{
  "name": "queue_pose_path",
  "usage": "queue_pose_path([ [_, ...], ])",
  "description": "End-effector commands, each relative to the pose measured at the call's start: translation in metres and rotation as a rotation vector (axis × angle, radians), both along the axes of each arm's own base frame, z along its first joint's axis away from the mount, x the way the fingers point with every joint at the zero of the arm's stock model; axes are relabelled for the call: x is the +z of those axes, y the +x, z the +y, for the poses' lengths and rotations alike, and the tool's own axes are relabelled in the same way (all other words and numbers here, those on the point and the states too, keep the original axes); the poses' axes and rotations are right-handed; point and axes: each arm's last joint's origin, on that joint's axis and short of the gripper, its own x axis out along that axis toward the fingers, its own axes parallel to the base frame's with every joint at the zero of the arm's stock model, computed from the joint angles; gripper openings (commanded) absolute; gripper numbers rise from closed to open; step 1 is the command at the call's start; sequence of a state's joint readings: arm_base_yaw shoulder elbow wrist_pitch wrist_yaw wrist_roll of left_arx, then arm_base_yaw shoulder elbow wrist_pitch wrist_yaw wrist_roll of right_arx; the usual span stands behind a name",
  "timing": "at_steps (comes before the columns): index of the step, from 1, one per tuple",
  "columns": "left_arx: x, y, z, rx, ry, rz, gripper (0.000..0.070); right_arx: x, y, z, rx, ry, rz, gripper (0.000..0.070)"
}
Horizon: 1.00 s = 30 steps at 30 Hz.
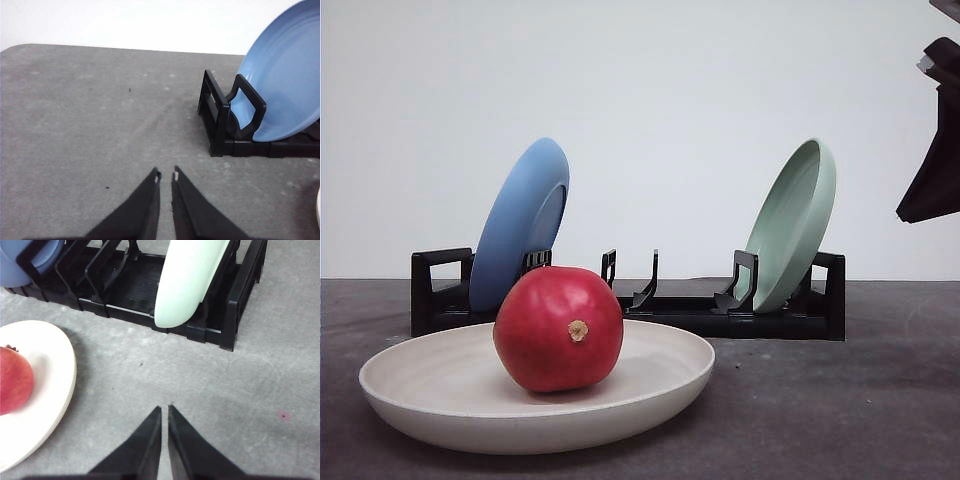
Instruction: Place pomegranate in white plate
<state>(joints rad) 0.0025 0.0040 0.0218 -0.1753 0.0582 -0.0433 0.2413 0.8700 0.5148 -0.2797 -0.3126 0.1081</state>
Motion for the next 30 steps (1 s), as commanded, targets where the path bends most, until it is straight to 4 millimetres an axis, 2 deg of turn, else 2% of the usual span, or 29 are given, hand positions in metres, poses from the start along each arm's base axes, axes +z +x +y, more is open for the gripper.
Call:
queue_pose_path([
  [1,-0.002,0.001,0.0,-0.001,-0.002,-0.007,0.0025,0.001,0.001,0.001,0.01,-0.002,-0.011,0.0016],
  [7,-0.002,0.001,0.0,-0.001,-0.002,-0.007,0.0025,0.003,-0.001,0.001,0.012,-0.003,-0.025,0.0016],
  [10,-0.002,0.001,0.0,-0.001,-0.002,-0.007,0.0025,0.008,-0.006,-0.002,0.044,-0.08,-0.113,0.0016],
  [15,-0.002,0.001,0.0,-0.001,-0.002,-0.007,0.0025,0.01,-0.024,-0.014,-0.12,-0.175,-0.243,0.0016],
  [22,-0.002,0.001,0.0,-0.001,-0.002,-0.007,0.0025,-0.031,-0.055,-0.032,-0.248,-0.15,-0.376,0.0016],
  [26,-0.002,0.001,0.0,-0.001,-0.002,-0.007,0.0025,-0.053,-0.065,-0.037,-0.308,-0.123,-0.414,0.0016],
  [30,-0.002,0.001,0.0,-0.001,-0.002,-0.007,0.0025,-0.065,-0.07,-0.042,-0.374,-0.113,-0.462,0.0016],
])
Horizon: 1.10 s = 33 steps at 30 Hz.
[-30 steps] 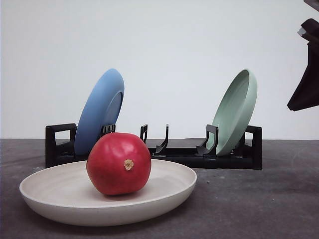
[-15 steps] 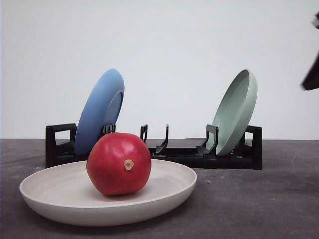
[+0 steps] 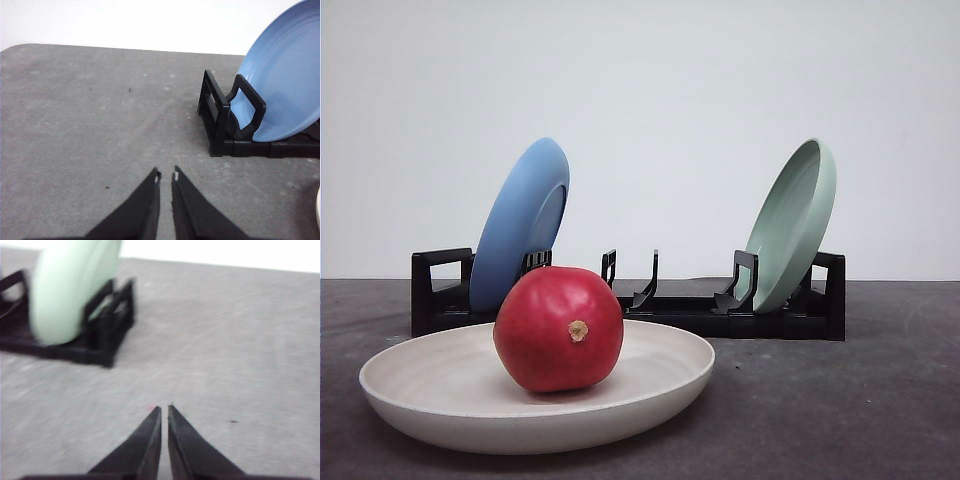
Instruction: Place pomegranate in white plate
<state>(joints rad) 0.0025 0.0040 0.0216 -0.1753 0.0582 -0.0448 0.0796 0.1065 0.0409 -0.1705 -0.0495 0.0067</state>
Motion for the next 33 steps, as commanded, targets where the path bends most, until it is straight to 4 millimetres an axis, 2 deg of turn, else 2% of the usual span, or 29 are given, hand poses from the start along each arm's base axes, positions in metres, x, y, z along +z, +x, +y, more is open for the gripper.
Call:
queue_pose_path([
  [1,-0.0017,0.0006,0.0,-0.001,-0.001,-0.007,0.0025,0.0,-0.0009,-0.0011,-0.019,0.022,-0.041,0.0016],
  [6,-0.0017,0.0006,0.0,-0.001,-0.001,-0.007,0.0025,-0.0007,-0.0034,-0.0036,-0.042,0.023,-0.086,0.0016],
  [33,-0.0017,0.0006,0.0,-0.001,-0.001,-0.007,0.0025,-0.0007,-0.0034,-0.0045,-0.051,0.023,-0.086,0.0016],
])
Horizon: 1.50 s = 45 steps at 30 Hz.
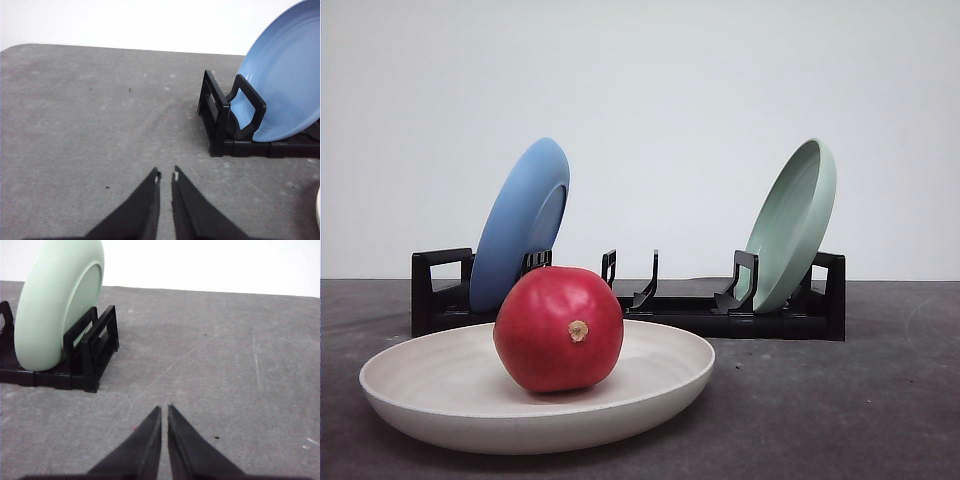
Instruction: Place pomegranate in white plate
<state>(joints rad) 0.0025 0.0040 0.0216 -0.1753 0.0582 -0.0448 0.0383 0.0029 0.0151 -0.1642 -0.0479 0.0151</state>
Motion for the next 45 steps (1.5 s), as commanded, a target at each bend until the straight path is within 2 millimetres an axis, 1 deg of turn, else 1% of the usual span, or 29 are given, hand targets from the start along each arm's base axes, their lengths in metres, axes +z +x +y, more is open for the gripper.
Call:
queue_pose_path([
  [1,-0.0017,0.0006,0.0,-0.001,-0.001,-0.007,0.0025,-0.0006,0.0004,-0.0002,-0.006,0.01,-0.003,0.0016],
  [45,-0.0017,0.0006,0.0,-0.001,-0.001,-0.007,0.0025,-0.0005,0.0004,-0.0002,-0.006,0.01,-0.004,0.0016],
])
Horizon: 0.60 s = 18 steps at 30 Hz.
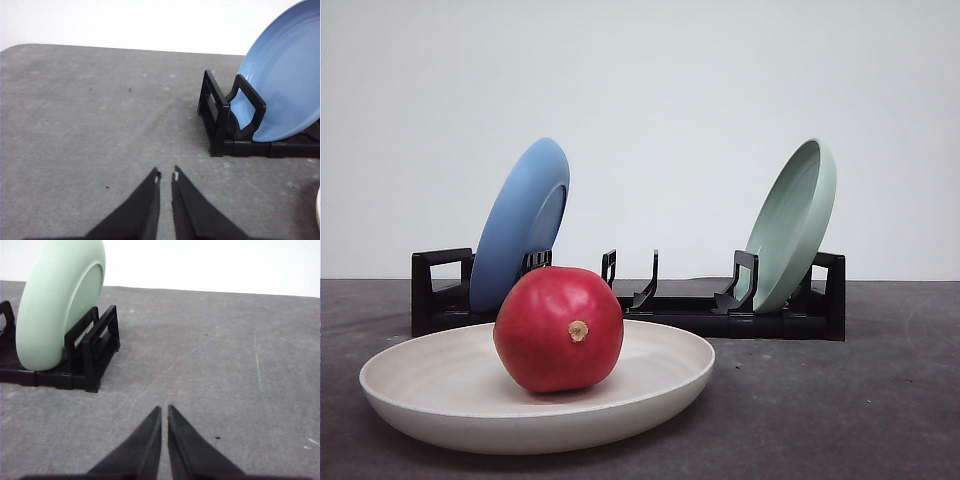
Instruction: Place pomegranate in white plate
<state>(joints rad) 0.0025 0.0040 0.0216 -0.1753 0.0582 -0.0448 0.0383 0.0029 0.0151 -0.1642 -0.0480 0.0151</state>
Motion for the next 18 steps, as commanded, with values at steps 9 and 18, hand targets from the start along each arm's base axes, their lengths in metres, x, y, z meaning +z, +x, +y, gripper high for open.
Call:
queue_pose_path([
  [9,-0.0017,0.0006,0.0,-0.001,-0.001,-0.007,0.0025,-0.0005,0.0004,-0.0002,-0.006,0.01,-0.004,0.0016],
  [18,-0.0017,0.0006,0.0,-0.001,-0.001,-0.007,0.0025,-0.0005,0.0004,-0.0002,-0.006,0.01,-0.004,0.0016],
])
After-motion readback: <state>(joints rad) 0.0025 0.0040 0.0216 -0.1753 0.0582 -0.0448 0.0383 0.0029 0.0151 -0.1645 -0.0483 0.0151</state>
